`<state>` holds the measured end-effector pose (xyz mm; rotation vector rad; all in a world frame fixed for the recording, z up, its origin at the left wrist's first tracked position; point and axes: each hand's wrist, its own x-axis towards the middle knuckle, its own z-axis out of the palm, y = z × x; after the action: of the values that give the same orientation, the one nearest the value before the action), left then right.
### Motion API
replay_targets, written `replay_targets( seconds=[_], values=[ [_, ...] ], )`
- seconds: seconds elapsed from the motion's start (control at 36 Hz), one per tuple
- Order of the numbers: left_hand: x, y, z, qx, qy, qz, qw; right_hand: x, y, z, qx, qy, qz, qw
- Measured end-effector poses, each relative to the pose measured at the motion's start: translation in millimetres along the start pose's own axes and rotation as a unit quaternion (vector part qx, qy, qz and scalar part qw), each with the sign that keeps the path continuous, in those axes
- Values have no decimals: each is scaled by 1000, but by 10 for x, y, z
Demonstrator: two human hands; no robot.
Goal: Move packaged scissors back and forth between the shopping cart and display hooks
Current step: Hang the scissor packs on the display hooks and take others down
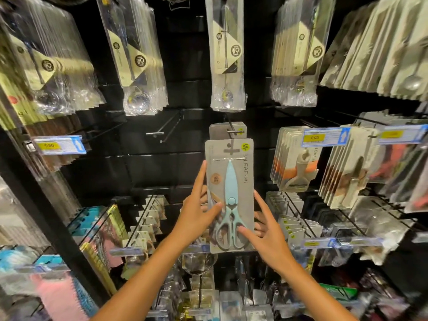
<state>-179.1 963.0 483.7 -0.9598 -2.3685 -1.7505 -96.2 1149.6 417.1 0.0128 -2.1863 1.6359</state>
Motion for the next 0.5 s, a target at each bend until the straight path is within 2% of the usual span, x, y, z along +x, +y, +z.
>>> replay_targets(
  seconds=[0.19,0.5],
  values=[
    [117,50,28,-35,-16,1,999,53,-12,-73,9,9,-8,1000],
    [297,-47,-16,-6,-65,-21,998,169,47,-88,-10,2,6,1000]
  ],
)
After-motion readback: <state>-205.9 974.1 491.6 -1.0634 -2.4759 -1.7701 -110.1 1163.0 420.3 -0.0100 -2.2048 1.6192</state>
